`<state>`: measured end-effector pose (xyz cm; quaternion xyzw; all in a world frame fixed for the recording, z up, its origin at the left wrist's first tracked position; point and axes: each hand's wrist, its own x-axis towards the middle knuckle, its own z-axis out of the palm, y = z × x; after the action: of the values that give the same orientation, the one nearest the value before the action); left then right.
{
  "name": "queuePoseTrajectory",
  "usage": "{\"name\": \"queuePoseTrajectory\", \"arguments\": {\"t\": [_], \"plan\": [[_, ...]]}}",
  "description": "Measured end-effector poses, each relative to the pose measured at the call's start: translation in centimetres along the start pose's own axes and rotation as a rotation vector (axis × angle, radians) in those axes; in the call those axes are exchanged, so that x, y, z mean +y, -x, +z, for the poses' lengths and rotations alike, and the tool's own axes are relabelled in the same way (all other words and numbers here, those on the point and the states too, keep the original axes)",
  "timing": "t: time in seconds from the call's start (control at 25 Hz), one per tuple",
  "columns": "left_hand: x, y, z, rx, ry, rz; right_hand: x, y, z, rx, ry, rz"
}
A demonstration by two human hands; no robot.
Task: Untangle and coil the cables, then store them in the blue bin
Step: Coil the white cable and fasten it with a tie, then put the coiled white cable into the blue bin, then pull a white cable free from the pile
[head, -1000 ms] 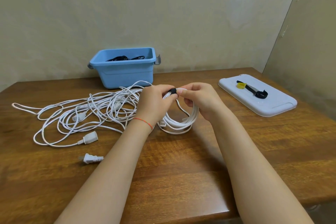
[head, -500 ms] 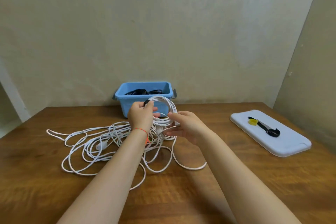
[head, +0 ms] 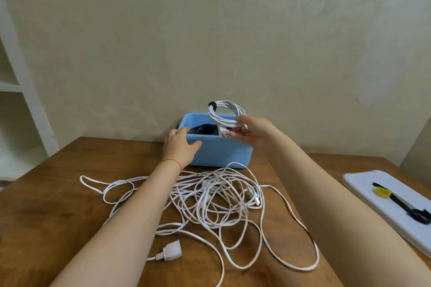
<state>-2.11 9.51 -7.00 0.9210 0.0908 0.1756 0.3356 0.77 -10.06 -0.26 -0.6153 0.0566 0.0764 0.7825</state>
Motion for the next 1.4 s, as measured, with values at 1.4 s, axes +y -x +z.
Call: {"name": "queuePoseTrajectory", "arguments": {"t": [1.4], "plan": [[3.4, 10.7, 0.2, -0.236, -0.034, 0.227, 4.8, 11.0, -4.9, -0.179, 0.929, -0.409]]}}
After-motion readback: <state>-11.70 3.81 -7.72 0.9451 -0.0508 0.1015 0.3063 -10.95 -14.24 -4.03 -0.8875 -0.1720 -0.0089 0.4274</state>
